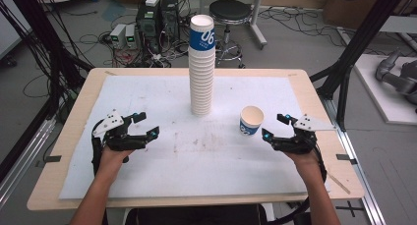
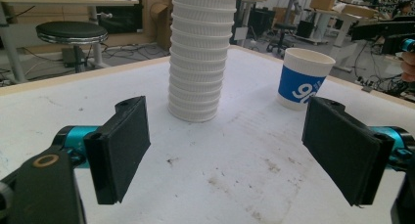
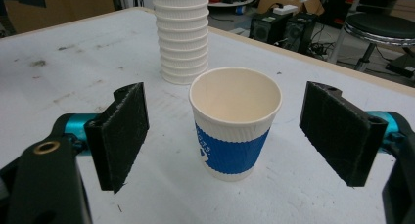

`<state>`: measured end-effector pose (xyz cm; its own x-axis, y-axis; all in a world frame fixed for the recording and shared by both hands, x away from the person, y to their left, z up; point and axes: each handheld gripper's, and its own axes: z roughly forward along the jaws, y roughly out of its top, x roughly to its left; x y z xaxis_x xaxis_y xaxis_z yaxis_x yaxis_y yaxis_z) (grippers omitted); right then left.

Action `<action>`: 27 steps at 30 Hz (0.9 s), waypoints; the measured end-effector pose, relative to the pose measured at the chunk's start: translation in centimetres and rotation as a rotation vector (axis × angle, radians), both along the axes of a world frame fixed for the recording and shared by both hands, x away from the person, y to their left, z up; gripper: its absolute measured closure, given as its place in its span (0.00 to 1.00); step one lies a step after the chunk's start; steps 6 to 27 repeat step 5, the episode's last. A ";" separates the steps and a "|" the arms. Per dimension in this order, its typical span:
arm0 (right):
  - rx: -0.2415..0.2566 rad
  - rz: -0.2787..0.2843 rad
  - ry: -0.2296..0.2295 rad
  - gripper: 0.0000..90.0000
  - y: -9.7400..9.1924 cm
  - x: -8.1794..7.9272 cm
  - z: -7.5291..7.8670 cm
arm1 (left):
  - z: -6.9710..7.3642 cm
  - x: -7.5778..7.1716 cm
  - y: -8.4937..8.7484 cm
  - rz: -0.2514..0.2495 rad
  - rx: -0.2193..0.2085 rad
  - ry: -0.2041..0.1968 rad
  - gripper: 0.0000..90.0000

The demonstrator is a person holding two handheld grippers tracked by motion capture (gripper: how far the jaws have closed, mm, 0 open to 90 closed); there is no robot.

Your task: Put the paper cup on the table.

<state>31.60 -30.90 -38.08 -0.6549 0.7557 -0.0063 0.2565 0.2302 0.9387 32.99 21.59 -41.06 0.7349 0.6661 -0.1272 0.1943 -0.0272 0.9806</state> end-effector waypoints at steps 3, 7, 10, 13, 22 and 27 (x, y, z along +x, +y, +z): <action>-0.003 0.005 -0.001 0.21 0.0 0.3 -0.3 | -0.1 0.1 0.0 0.001 0.003 0.007 0.20; -0.004 0.006 0.014 0.21 0.0 0.3 -0.4 | -0.2 0.2 0.0 0.004 0.004 0.010 0.20; -0.004 0.006 0.014 0.21 0.0 0.3 -0.4 | -0.2 0.2 0.0 0.004 0.004 0.010 0.20; -0.004 0.006 0.014 0.21 0.0 0.3 -0.4 | -0.2 0.2 0.0 0.004 0.004 0.010 0.20; -0.004 0.006 0.014 0.21 0.0 0.3 -0.4 | -0.2 0.2 0.0 0.004 0.004 0.010 0.20; -0.004 0.006 0.014 0.21 0.0 0.3 -0.4 | -0.2 0.2 0.0 0.004 0.004 0.010 0.20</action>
